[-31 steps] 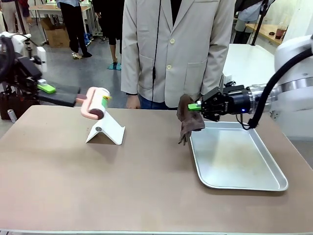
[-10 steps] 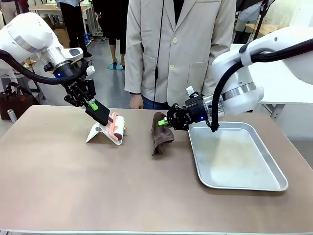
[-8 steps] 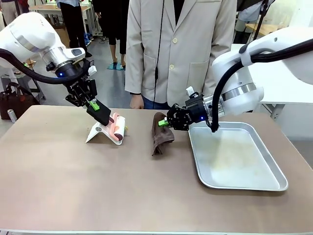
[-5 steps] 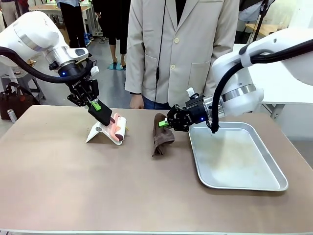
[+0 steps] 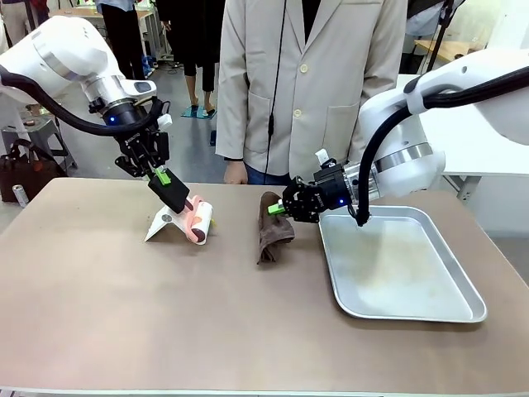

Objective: Clean the surface of the table.
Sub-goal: Return the Lint Roller and towel to their original positions.

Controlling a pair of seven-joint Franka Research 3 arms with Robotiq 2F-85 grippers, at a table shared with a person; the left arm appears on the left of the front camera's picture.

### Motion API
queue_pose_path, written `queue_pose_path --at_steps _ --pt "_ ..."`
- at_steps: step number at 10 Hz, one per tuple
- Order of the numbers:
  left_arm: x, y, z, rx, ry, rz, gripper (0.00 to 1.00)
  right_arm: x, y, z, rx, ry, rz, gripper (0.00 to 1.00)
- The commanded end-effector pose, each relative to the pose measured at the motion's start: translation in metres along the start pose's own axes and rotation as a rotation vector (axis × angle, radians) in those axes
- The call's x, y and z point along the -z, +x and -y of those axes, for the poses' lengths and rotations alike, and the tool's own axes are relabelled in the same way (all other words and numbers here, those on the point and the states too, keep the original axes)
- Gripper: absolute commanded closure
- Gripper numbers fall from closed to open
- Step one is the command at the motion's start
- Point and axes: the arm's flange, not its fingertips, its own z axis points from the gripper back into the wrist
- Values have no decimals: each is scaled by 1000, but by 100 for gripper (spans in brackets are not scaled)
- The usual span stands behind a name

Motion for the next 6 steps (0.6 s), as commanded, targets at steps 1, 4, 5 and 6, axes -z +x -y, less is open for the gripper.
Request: queue_pose_path --at_steps 1,4,5,6 --pt "-6 9 4 -15 33 -20 78 -2 -1 0 7 37 7 90" --pt "-1 9 -1 15 20 14 78 -2 -1 1 19 36 -11 90" --pt "0 9 -2 15 24 27 78 -3 -2 1 19 40 -19 90" --pt "1 7 -2 12 27 31 78 -3 -2 2 24 41 -19 90"
